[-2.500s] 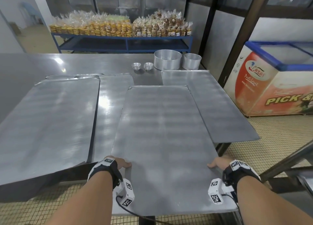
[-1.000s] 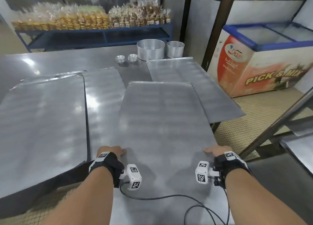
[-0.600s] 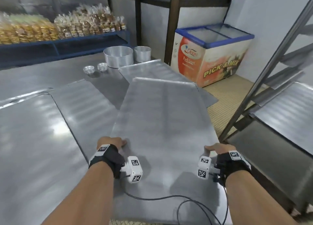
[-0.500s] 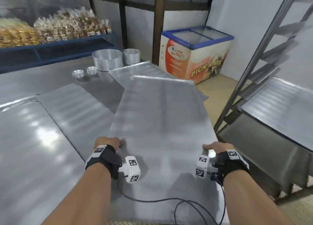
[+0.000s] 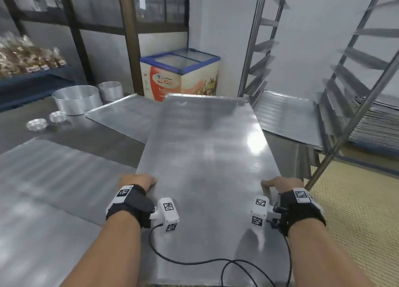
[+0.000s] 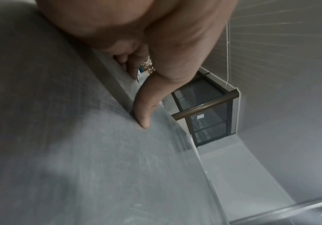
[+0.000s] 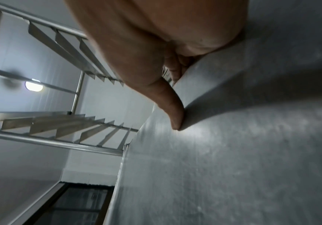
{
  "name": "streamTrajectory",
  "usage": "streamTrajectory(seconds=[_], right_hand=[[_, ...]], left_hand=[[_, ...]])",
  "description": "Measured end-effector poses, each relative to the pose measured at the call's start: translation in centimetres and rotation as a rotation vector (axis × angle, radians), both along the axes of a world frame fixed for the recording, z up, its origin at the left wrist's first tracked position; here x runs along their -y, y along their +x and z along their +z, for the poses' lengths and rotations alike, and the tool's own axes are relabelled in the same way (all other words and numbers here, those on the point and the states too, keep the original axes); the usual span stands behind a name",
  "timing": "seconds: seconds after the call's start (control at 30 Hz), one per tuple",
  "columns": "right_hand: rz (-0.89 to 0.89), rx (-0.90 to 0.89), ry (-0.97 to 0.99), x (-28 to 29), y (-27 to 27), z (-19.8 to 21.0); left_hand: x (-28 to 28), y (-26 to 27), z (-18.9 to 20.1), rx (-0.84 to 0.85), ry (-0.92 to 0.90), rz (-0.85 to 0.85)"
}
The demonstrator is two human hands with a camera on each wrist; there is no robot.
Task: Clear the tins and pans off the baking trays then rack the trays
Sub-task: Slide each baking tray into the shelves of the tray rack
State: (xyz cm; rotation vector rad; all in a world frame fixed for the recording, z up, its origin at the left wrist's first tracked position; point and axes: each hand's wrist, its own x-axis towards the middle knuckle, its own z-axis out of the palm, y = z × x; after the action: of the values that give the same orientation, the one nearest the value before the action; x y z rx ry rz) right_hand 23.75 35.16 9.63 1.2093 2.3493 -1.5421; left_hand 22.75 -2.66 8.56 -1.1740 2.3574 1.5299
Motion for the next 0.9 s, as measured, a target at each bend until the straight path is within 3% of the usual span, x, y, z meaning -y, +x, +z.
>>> streamTrajectory(seconds=[0.3,0.53,0.9], right_hand=[[-0.26,-0.015,0.008,-6.0,6.0,0.6],[-0.325,-0.011,-0.012,-10.6,8.7,0.8],[-0.49,-0.028,-0.045,-15.0,6.9,1.2]], left_hand=[[-7.5,-0.8,0.9,-0.073,0.038,-0.139],[-13.8,-2.1,0.7,-0.061,0.06,-0.261],[-20.6,-7.5,0.0,-0.036,0.048,-0.319]])
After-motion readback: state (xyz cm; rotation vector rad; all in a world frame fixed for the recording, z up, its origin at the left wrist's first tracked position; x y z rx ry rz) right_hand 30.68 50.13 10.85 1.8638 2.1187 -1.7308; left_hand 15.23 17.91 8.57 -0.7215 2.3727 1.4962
